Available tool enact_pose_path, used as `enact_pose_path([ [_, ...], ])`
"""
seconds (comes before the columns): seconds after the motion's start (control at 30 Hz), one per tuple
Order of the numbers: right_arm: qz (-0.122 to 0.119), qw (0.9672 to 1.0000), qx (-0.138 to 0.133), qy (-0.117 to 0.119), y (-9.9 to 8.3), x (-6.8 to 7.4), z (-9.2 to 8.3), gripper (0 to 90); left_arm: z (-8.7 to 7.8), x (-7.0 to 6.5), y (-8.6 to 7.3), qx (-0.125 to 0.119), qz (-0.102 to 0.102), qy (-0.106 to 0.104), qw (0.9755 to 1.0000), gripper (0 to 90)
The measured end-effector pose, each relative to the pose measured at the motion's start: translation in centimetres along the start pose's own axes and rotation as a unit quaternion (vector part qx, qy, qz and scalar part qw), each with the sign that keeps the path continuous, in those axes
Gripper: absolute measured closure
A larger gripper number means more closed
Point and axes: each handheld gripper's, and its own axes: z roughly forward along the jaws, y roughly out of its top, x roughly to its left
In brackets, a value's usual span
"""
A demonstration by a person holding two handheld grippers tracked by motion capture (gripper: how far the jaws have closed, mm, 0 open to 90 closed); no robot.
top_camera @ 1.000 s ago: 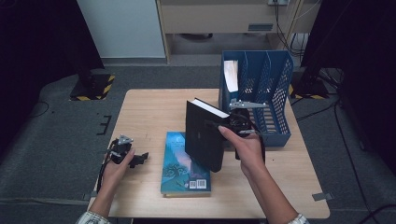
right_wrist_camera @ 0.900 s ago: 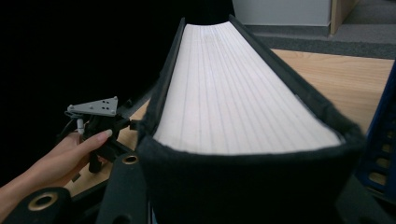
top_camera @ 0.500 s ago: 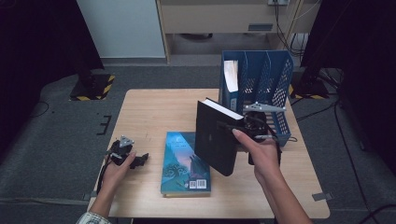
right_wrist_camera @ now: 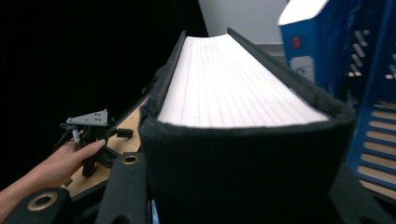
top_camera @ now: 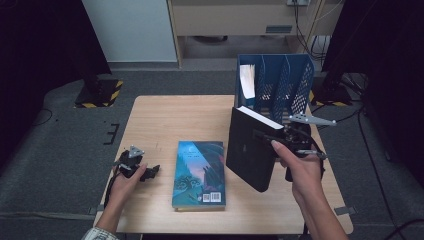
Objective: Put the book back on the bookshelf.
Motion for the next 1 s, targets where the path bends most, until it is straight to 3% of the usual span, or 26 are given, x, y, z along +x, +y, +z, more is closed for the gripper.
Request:
enact_pose_path([
  [0.6,0.022,0.9983,-0.029,-0.045,2.0,-2.3,-3.6,52.9,0.1,-0.1,0.0,0.001,-0.001,0.0,1.0,0.9],
  [1.0,0.034,0.9926,-0.046,-0.107,3.7,-5.4,-4.6,52.9,0.1,-0.2,0.1,0.003,0.002,-0.001,1.0,0.3],
])
